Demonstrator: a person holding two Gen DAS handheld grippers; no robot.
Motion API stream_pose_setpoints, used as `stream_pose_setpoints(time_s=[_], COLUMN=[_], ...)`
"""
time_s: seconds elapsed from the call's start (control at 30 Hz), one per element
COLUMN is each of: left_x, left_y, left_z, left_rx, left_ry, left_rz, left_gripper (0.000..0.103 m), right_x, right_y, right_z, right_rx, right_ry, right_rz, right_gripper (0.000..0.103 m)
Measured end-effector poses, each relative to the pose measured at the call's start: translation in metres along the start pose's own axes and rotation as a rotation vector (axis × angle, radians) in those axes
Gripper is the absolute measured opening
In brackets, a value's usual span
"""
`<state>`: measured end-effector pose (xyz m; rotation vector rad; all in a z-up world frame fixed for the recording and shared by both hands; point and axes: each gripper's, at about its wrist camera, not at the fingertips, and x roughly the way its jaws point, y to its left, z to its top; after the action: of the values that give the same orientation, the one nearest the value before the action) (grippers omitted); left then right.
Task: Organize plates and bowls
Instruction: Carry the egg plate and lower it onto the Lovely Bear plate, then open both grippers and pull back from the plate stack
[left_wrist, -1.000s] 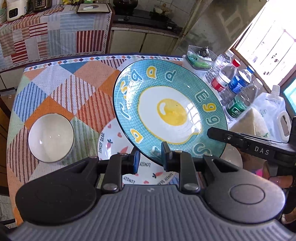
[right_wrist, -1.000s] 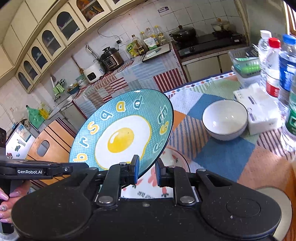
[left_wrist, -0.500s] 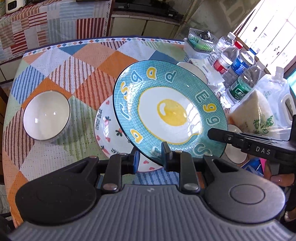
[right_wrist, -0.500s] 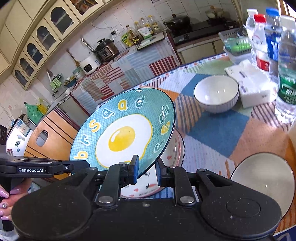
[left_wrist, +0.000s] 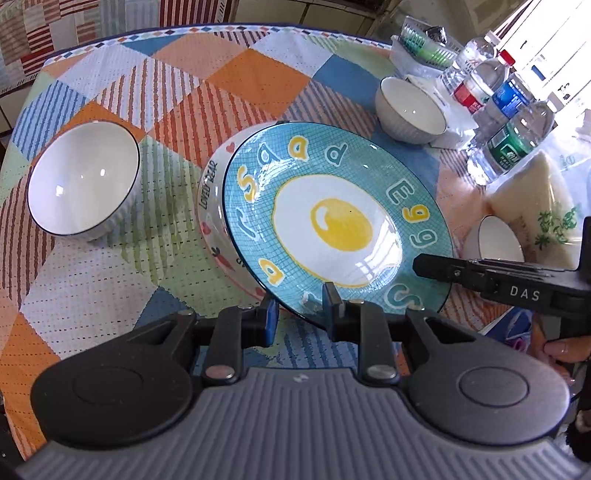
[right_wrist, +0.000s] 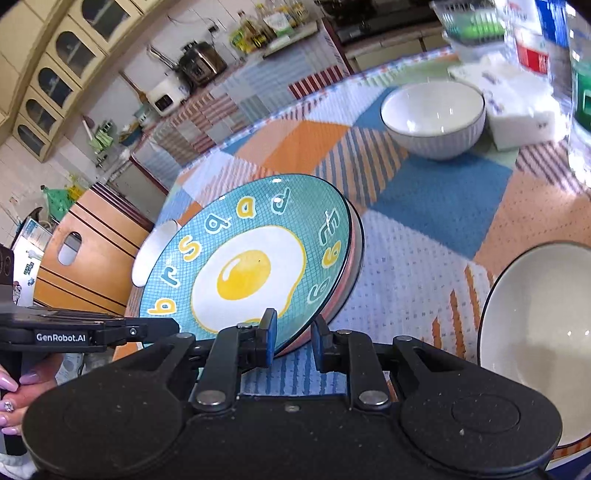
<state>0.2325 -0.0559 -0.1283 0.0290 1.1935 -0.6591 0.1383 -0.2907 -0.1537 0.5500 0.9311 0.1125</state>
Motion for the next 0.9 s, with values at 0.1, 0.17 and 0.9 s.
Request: stream_pose_setpoints(time_s=[0.1, 0.17, 0.9], left_x=[0.009, 0.013, 0.031], left_y=[0.006, 0.009, 0.009], left_z=[-0.002, -0.002, 0.008], left_rx=[-0.036, -0.051, -0.109], left_ry=[0.016, 0.019, 0.083], left_rz=[-0.015, -0.021, 0.012], left_gripper=[0.023, 0.023, 0.030], right_x=[0.005, 0.008, 0.030], right_y=[-0.001, 0.000, 0.044], right_z=[0.001, 0.002, 0.016], right_rx=[-0.007, -0.009, -0.286], right_ry=[0.027, 0.037, 0.103], right_rz=[-0.019, -0.029, -0.298], right_gripper=[0.024, 0.024, 0.035])
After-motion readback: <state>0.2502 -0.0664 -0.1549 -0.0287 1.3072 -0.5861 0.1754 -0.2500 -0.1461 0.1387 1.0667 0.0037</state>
